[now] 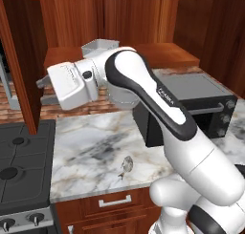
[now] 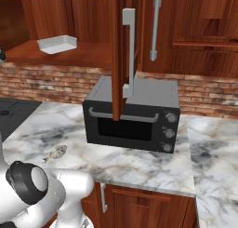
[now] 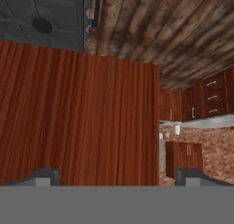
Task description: Retrieve the tupperware from the cabinet, then place the raw meat into the tupperware to avoid contamination.
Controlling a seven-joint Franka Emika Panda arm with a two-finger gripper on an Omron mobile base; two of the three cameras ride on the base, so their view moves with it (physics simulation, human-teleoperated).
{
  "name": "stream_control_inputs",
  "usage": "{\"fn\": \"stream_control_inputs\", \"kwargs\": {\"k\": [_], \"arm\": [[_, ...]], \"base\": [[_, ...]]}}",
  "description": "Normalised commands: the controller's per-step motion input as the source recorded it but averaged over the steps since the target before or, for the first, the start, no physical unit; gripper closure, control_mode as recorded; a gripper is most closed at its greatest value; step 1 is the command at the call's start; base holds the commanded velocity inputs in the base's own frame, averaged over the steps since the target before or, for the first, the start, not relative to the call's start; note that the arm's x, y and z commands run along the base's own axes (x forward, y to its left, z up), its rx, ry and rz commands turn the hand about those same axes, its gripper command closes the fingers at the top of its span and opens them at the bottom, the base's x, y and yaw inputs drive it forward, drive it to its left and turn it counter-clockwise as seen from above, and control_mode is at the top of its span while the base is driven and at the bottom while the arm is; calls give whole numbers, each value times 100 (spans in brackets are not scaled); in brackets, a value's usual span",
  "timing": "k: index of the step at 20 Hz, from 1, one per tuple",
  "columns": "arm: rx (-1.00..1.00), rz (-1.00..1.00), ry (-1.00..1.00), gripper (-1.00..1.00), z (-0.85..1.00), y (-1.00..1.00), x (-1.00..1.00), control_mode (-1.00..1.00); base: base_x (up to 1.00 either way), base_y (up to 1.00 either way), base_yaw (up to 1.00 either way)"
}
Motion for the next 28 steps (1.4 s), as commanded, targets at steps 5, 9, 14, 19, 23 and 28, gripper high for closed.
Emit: {"fn": "stream_control_inputs", "kwargs": {"k": [5,9,14,19,23,28], "arm": [[-4,-4,-21,-100,11,-68,-25,-100],[-16,-4,-27,-100,-5,-70,4,-100],[-23,0,-37,-100,-14,-59,5,-100],[-14,1,-29,-100,-52,-71,32,-100],[-1,2,-10,-100,-29,-84,76,-100],[3,6,-2,-100,13,-47,76,-100]], "base": [[0,0,0],[0,0,0],[0,0,0],[0,0,0],[0,0,0],[0,0,0]]}}
